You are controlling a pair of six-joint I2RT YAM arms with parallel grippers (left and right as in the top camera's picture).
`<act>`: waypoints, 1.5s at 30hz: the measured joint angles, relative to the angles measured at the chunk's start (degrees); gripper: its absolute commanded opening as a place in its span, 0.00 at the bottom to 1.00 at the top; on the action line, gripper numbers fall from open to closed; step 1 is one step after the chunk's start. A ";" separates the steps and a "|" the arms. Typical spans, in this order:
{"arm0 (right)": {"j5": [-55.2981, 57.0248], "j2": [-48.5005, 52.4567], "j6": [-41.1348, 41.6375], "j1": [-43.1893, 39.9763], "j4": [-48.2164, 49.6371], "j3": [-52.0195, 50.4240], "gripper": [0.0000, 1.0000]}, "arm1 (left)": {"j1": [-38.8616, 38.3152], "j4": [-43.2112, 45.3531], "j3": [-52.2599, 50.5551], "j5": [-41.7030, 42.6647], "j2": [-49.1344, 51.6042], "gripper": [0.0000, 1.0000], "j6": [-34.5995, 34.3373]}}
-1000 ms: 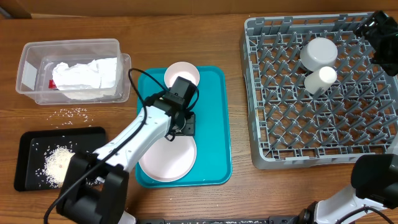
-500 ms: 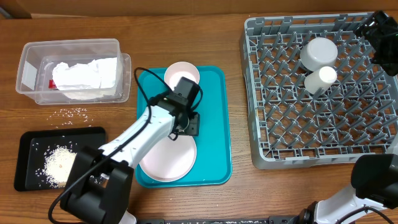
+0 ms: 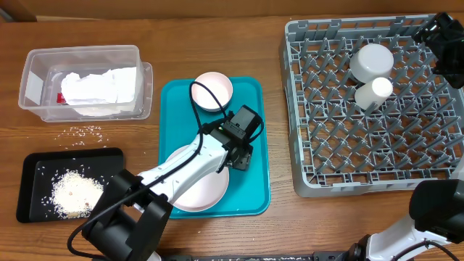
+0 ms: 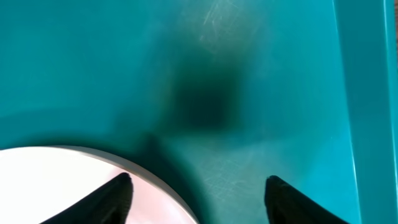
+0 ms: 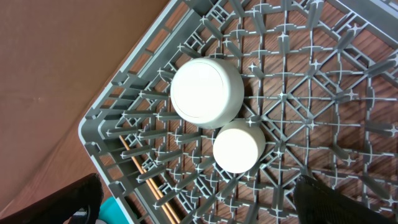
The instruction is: Sort waste into correct bins and load items into the dishwasher
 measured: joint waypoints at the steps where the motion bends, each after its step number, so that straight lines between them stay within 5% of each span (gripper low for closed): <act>1: 0.00 0.00 0.02 0.00 0.00 0.00 1.00 | -0.02 0.00 0.00 -0.07 0.00 0.67 -0.04; 24: -0.02 0.00 0.00 0.00 0.00 0.00 1.00 | -0.42 -7.80 0.00 -1.77 4.02 0.64 -12.59; 25: 0.00 0.00 0.02 0.00 0.02 0.00 1.00 | -0.42 -7.80 0.00 -1.73 4.02 0.62 -13.03; 26: 0.00 0.00 0.02 0.00 -0.02 0.00 1.00 | -0.42 -7.78 0.00 -1.75 4.02 0.46 -13.25; 28: -0.02 0.00 0.00 0.00 0.02 0.00 1.00 | -0.42 -7.67 0.00 -1.70 4.02 0.39 -13.66; 45: 0.00 0.00 0.00 0.00 0.00 0.00 1.00 | -0.42 -5.73 -0.04 -1.81 4.28 0.45 -14.84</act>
